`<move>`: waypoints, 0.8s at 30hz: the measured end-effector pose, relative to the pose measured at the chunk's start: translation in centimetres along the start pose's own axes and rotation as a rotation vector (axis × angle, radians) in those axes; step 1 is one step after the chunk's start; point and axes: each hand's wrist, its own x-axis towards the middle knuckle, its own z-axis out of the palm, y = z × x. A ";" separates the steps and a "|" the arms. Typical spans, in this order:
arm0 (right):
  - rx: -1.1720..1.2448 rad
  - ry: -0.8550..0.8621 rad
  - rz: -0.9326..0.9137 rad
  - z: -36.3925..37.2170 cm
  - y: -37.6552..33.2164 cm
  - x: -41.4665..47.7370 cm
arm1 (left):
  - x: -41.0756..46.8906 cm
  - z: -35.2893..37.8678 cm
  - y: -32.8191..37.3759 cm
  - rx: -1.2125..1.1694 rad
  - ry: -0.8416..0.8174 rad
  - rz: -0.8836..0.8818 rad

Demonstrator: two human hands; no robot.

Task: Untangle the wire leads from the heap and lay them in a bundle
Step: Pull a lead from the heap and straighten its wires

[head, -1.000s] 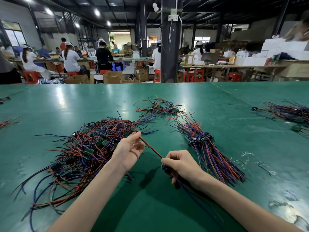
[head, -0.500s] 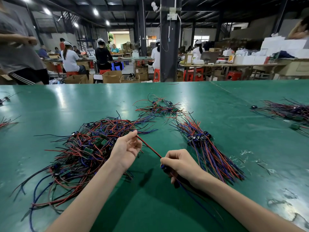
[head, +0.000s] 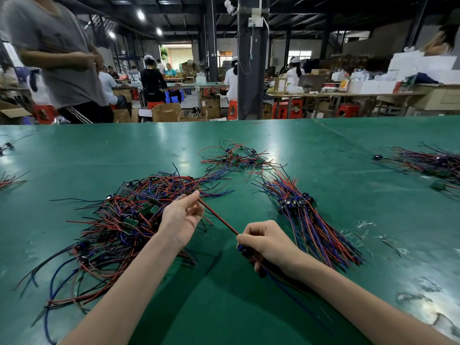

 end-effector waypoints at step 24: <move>0.329 0.360 0.004 -1.7 -1.9 0.4 | -3.2 1.8 -5.1 0.390 -0.221 -0.025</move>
